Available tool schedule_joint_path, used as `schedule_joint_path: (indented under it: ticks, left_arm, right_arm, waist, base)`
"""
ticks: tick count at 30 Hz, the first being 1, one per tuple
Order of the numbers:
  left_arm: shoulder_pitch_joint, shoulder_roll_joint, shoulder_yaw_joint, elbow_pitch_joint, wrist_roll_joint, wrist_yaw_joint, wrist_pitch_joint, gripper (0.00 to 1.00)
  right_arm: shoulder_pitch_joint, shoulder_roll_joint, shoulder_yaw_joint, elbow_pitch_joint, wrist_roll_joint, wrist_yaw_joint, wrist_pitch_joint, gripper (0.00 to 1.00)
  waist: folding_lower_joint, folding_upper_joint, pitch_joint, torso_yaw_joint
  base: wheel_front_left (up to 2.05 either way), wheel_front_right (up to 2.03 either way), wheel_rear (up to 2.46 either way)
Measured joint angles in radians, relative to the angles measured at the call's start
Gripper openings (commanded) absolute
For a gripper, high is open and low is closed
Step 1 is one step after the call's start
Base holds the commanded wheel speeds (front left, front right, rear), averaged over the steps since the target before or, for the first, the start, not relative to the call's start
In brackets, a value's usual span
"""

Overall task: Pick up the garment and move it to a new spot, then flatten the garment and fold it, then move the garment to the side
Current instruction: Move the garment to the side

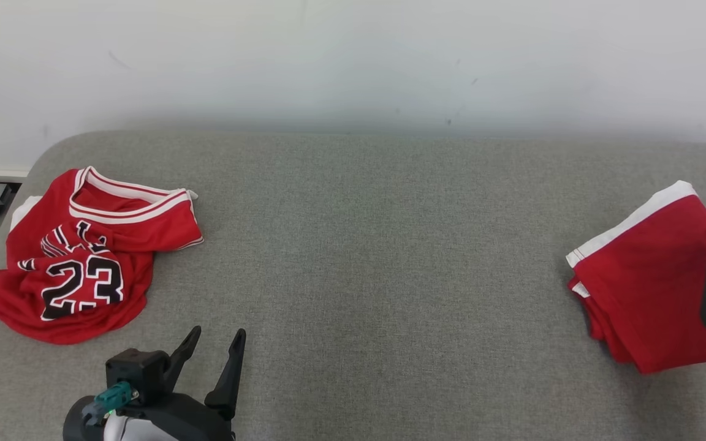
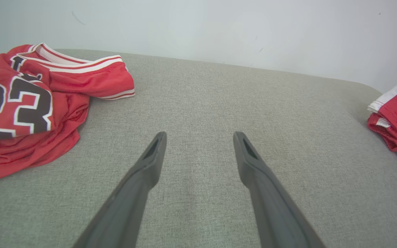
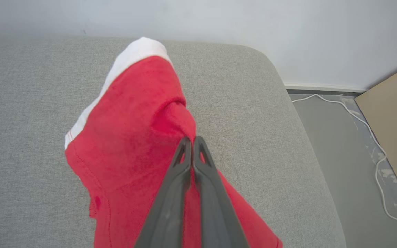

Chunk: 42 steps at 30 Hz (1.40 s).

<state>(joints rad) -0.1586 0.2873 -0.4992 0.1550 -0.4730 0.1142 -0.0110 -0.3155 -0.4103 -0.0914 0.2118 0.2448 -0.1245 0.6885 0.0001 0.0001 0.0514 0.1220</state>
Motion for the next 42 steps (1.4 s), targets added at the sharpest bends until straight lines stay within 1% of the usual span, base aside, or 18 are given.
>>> schedule_joint_path:
  ticks: [4, 9, 14, 21, 22, 23, 24, 33, 42]
  left_arm:
    - [-0.002, 0.004, 0.001, -0.006, 0.0, 0.0, 0.0, 1.0]
    - [-0.013, 0.017, 0.003, -0.016, 0.004, 0.0, 0.001, 1.0]
    - [-0.026, 0.017, -0.001, -0.024, 0.008, 0.0, 0.002, 1.0]
    - [-0.056, 0.014, -0.007, -0.028, 0.012, -0.009, 0.011, 1.0]
    - [-0.056, 0.014, -0.008, -0.027, 0.012, -0.009, 0.011, 1.0]
    - [-0.056, 0.013, -0.009, -0.026, 0.012, -0.009, 0.011, 1.0]
    - [-0.056, 0.013, -0.01, -0.023, 0.012, -0.009, 0.012, 1.0]
    - [-0.056, 0.013, -0.011, -0.015, 0.012, -0.009, 0.012, 1.0]
    - [-0.054, 0.01, -0.018, -0.002, 0.012, -0.009, 0.012, 1.0]
  right_arm:
    - [-0.001, 0.0, -0.034, 0.022, 0.0, 0.0, 0.002, 0.0]
    - [-0.009, -0.002, -0.103, 0.072, -0.014, 0.0, -0.008, 0.0]
    - [-0.04, -0.026, -0.169, 0.117, -0.062, 0.0, -0.039, 0.0]
    - [-0.058, -0.033, -0.192, 0.177, -0.135, 0.0, -0.083, 0.0]
    - [-0.061, -0.031, -0.196, 0.183, -0.143, 0.0, -0.089, 0.07]
    - [-0.062, -0.03, -0.2, 0.19, -0.152, 0.0, -0.094, 0.68]
    - [-0.062, -0.025, -0.21, 0.197, -0.157, 0.0, -0.102, 1.0]
    - [-0.065, 0.022, -0.225, 0.215, -0.177, 0.0, -0.161, 1.0]
    - [-0.107, 0.044, -0.189, 0.241, -0.175, 0.003, -0.23, 1.0]
  waist:
    - [0.0, 0.0, 0.014, 0.001]
    - [0.0, 0.0, 0.033, 0.0]
    - [0.0, 0.0, 0.054, 0.002]
    - [0.0001, 0.0, 0.078, 0.015]
    - [0.0001, 0.0, 0.08, 0.017]
    - [0.0, 0.0, 0.081, 0.02]
    - [0.0001, 0.0, 0.082, 0.022]
    - [0.0, 0.0, 0.078, 0.031]
    - [0.0, 0.0, 0.06, 0.029]
  base:
    - [0.0, 0.0, 0.0]
    - [0.0, 0.0, 0.0]
    - [0.0, 0.0, 0.0]
    - [0.0, 0.0, 0.0]
    - [0.0, 0.0, 0.0]
    - [0.0, 0.0, 0.0]
    - [0.0, 0.0, 0.0]
    - [0.0, 0.0, 0.0]
    - [0.0, 0.0, 0.0]
